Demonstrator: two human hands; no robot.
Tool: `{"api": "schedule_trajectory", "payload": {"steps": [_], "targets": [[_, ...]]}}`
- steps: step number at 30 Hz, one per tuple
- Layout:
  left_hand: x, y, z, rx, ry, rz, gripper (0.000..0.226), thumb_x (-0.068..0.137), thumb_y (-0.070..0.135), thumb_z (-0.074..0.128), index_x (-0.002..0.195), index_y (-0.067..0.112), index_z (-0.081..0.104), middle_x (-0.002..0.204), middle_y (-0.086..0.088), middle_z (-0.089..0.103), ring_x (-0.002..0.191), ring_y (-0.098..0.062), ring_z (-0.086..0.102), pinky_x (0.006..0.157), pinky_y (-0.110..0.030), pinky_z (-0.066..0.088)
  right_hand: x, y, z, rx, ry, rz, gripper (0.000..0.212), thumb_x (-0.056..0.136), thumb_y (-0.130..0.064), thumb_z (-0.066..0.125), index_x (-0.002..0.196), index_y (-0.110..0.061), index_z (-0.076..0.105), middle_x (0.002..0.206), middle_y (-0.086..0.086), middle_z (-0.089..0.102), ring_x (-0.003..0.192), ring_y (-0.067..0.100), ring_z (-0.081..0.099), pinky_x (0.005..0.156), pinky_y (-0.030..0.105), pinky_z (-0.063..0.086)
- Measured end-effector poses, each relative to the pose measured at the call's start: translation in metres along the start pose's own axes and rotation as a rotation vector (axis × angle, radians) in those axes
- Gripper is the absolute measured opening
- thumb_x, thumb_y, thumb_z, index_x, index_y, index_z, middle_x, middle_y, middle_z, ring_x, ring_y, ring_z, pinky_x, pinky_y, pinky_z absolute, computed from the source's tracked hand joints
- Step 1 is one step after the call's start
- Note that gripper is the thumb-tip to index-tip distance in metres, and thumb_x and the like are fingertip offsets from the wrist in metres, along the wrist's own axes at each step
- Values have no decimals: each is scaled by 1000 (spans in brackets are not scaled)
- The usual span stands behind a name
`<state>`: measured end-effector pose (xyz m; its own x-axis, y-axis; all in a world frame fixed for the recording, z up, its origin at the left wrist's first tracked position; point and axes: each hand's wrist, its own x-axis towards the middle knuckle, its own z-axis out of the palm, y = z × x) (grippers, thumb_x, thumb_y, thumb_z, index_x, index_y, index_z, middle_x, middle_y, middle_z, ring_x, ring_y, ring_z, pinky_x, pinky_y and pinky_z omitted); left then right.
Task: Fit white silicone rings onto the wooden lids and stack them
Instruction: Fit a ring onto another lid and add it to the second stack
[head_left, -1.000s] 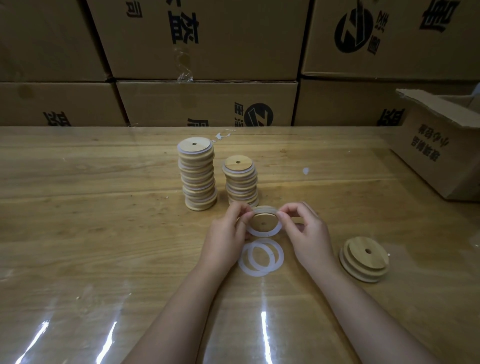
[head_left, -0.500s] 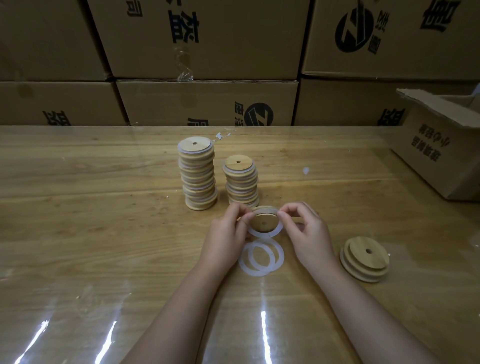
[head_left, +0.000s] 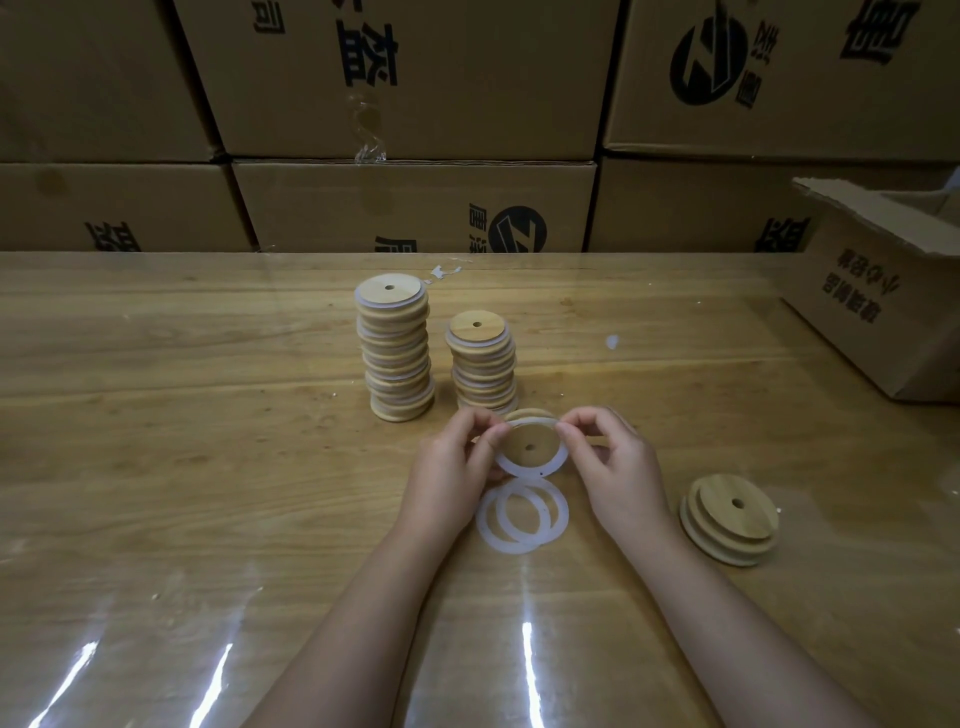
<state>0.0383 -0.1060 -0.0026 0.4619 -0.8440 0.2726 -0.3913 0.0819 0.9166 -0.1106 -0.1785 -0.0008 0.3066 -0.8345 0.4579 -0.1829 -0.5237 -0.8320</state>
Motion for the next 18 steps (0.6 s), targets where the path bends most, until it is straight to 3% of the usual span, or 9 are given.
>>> {"api": "schedule_trajectory", "payload": {"steps": [18], "targets": [[-3,-1,-1,83,15,142,21,92,20,57,80,37,54,72,19,64,58,-2,63,55,-20,51,-2,-2,-1,-47,-25,-45,6,89,-14,60,85,-19,61,86,-8,60,78,2,56,62,9,42]]}}
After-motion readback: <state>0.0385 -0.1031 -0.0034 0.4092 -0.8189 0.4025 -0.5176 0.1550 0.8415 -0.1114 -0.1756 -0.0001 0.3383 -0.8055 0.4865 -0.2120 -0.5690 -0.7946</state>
